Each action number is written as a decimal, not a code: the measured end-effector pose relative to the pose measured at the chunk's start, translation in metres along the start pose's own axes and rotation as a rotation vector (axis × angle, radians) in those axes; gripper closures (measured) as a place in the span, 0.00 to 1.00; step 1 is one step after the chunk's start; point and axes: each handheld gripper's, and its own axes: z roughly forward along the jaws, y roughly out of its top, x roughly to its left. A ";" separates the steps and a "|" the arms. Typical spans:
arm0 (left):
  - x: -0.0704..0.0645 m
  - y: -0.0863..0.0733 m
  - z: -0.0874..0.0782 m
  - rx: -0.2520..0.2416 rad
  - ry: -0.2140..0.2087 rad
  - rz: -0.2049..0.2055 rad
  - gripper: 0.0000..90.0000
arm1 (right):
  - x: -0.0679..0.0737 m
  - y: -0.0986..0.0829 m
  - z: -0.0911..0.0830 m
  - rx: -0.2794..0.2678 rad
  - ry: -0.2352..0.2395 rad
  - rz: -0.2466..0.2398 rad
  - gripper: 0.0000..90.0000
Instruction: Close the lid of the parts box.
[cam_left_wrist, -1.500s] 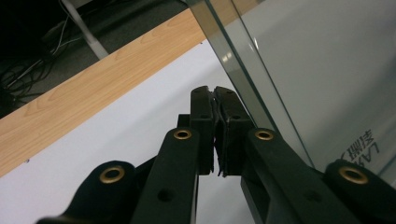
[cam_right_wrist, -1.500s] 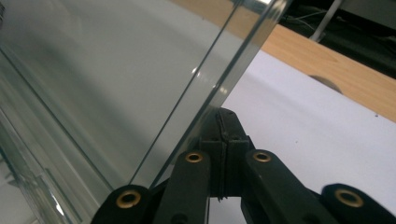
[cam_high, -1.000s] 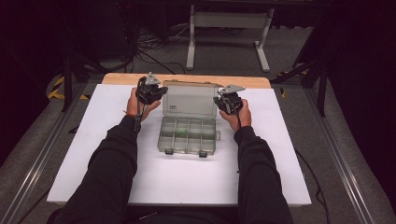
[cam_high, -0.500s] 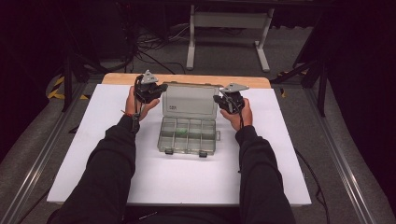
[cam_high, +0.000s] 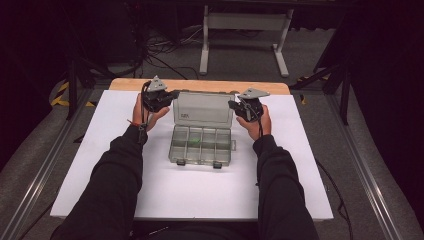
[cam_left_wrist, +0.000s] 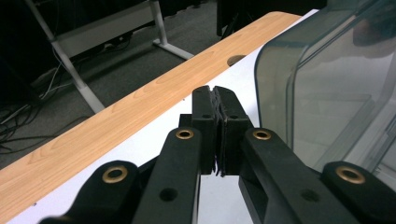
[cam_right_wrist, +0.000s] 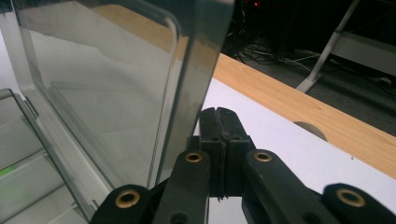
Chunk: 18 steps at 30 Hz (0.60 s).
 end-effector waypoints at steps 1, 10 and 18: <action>0.000 0.000 0.000 0.000 0.000 0.000 0.98 | 0.000 0.000 -0.001 -0.003 0.003 0.002 1.00; -0.004 0.002 -0.008 0.025 -0.003 0.028 0.98 | 0.006 0.004 -0.008 0.010 -0.010 -0.012 1.00; -0.006 0.001 -0.010 0.035 -0.013 0.044 0.98 | 0.007 0.005 -0.009 0.008 -0.007 -0.012 1.00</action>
